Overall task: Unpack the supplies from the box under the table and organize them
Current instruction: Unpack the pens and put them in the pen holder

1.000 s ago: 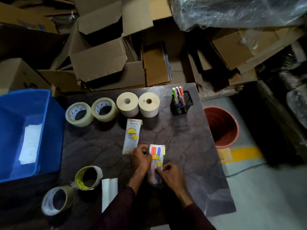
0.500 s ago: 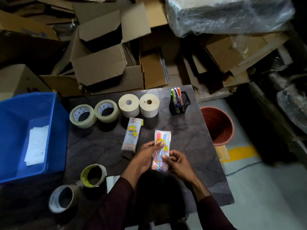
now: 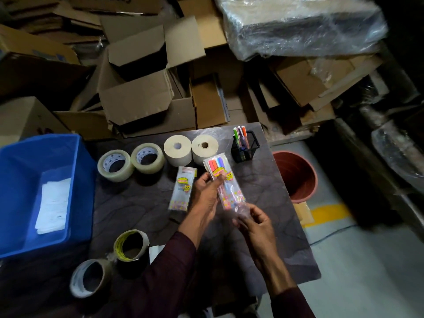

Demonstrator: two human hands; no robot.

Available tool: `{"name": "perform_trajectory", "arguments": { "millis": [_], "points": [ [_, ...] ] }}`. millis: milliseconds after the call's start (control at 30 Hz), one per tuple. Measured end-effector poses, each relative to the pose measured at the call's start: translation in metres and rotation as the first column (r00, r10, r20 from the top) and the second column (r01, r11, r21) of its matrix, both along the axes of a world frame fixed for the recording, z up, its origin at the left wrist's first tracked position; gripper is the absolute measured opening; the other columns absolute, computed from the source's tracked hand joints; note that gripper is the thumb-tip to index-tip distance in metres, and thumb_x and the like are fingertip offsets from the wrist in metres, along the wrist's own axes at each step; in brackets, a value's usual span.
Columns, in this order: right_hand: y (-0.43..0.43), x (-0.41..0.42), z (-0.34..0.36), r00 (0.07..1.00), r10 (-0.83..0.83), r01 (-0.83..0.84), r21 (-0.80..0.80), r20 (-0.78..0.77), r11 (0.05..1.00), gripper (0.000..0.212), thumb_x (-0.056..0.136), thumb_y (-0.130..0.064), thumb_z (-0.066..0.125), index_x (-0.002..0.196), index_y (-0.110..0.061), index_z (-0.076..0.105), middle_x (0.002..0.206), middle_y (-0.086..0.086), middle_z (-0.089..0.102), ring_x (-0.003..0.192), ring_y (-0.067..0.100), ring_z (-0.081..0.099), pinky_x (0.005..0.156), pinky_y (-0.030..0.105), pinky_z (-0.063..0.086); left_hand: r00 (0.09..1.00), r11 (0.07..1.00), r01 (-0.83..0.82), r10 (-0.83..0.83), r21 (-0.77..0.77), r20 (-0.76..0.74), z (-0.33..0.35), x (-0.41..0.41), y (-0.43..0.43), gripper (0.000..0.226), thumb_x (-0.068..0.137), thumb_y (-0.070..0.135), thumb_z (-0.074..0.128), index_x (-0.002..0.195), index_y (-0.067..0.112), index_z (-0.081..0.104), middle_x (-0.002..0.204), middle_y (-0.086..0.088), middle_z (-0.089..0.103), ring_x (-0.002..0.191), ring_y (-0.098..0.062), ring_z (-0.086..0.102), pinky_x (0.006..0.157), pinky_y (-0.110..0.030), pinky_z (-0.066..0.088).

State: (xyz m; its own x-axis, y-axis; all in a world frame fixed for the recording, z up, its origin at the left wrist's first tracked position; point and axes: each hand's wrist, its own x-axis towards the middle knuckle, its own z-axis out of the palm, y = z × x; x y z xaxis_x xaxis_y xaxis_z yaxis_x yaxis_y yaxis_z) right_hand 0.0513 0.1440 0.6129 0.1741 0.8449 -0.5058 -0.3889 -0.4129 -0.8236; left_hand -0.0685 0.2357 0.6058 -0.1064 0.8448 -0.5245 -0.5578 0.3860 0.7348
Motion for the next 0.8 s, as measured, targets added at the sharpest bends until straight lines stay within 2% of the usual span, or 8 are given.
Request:
{"name": "perform_trajectory", "arguments": {
  "millis": [67, 133, 233, 300, 367, 533, 633, 800],
  "points": [
    [0.004, -0.005, -0.006, 0.983, -0.081, 0.068, 0.082, 0.162, 0.994, 0.032, 0.081, 0.019, 0.065, 0.092, -0.011, 0.069, 0.078, -0.002, 0.075, 0.072, 0.006, 0.067, 0.064, 0.018, 0.056, 1.0, 1.0, 0.001, -0.001, -0.007, 0.001, 0.001, 0.002, -0.001, 0.017, 0.088, 0.001, 0.065, 0.104, 0.006, 0.064, 0.082, -0.002, 0.074, 0.068, -0.012, 0.068, 0.072, -0.037, 0.058],
    [0.006, -0.009, -0.009, 0.968, -0.165, 0.147, 0.106, 0.189, 0.983, 0.034, 0.078, 0.019, 0.068, 0.095, -0.01, 0.069, 0.083, -0.001, 0.075, 0.074, 0.008, 0.067, 0.066, 0.019, 0.056, 1.0, 1.0, 0.01, -0.009, -0.014, 0.005, 0.002, 0.002, -0.004, 0.028, 0.087, 0.003, 0.067, 0.115, 0.003, 0.061, 0.093, -0.008, 0.071, 0.074, -0.016, 0.069, 0.078, -0.044, 0.057],
    [0.007, -0.017, -0.015, 0.955, -0.261, 0.252, 0.077, 0.144, 0.965, 0.025, 0.083, 0.01, 0.07, 0.106, 0.002, 0.068, 0.091, 0.014, 0.074, 0.077, 0.015, 0.067, 0.063, 0.02, 0.057, 1.0, 1.0, 0.024, -0.024, -0.009, 0.018, 0.003, 0.003, -0.008, 0.038, 0.086, 0.004, 0.068, 0.122, 0.003, 0.058, 0.101, -0.011, 0.07, 0.082, -0.02, 0.069, 0.081, -0.046, 0.056],
    [0.008, -0.022, -0.02, 0.945, -0.316, 0.313, 0.048, 0.081, 0.949, 0.03, 0.084, 0.003, 0.071, 0.113, 0.009, 0.064, 0.1, 0.027, 0.071, 0.084, 0.027, 0.066, 0.068, 0.027, 0.059, 0.999, 0.999, 0.034, -0.034, -0.004, 0.013, 0.004, 0.004, -0.01, 0.038, 0.086, 0.005, 0.068, 0.123, 0.0, 0.057, 0.102, -0.013, 0.069, 0.085, -0.024, 0.068, 0.085, -0.05, 0.055],
    [0.009, -0.025, -0.021, 0.936, -0.353, 0.352, 0.032, 0.014, 0.935, 0.031, 0.084, -0.001, 0.071, 0.112, 0.011, 0.063, 0.101, 0.029, 0.07, 0.084, 0.028, 0.067, 0.07, 0.028, 0.06, 0.999, 0.999, 0.042, -0.042, 0.005, -0.003, 0.006, 0.004, -0.01, 0.038, 0.086, 0.005, 0.068, 0.122, -0.003, 0.057, 0.101, -0.015, 0.069, 0.088, -0.027, 0.067, 0.087, -0.052, 0.054],
    [0.005, -0.02, -0.015, 0.941, -0.337, 0.337, 0.012, 0.012, 0.941, 0.017, 0.085, 0.008, 0.068, 0.102, 0.006, 0.067, 0.089, 0.02, 0.071, 0.074, 0.02, 0.068, 0.066, 0.023, 0.06, 0.999, 0.999, 0.047, -0.046, 0.027, -0.016, 0.007, -0.002, -0.007, 0.027, 0.087, 0.007, 0.068, 0.113, 0.003, 0.062, 0.104, -0.016, 0.071, 0.09, -0.027, 0.069, 0.087, -0.052, 0.056],
    [0.0, -0.011, -0.014, 0.947, -0.322, 0.321, 0.012, 0.003, 0.947, 0.03, 0.081, 0.022, 0.062, 0.094, -0.004, 0.069, 0.079, 0.012, 0.072, 0.069, 0.015, 0.068, 0.064, 0.02, 0.059, 1.0, 0.999, 0.028, -0.028, 0.033, -0.008, 0.005, -0.006, -0.003, 0.021, 0.089, 0.007, 0.067, 0.109, 0.007, 0.063, 0.101, -0.013, 0.07, 0.085, -0.022, 0.07, 0.083, -0.047, 0.057],
    [0.002, -0.012, -0.012, 0.963, -0.27, 0.27, 0.012, -0.012, 0.963, 0.028, 0.082, 0.019, 0.064, 0.101, -0.001, 0.067, 0.081, 0.011, 0.071, 0.069, 0.011, 0.068, 0.066, 0.02, 0.06, 0.997, 0.996, 0.074, -0.075, 0.05, 0.019, 0.005, -0.005, -0.004, 0.018, 0.088, 0.006, 0.068, 0.105, 0.009, 0.063, 0.099, -0.011, 0.071, 0.085, -0.022, 0.07, 0.084, -0.046, 0.057]
  ]
}}
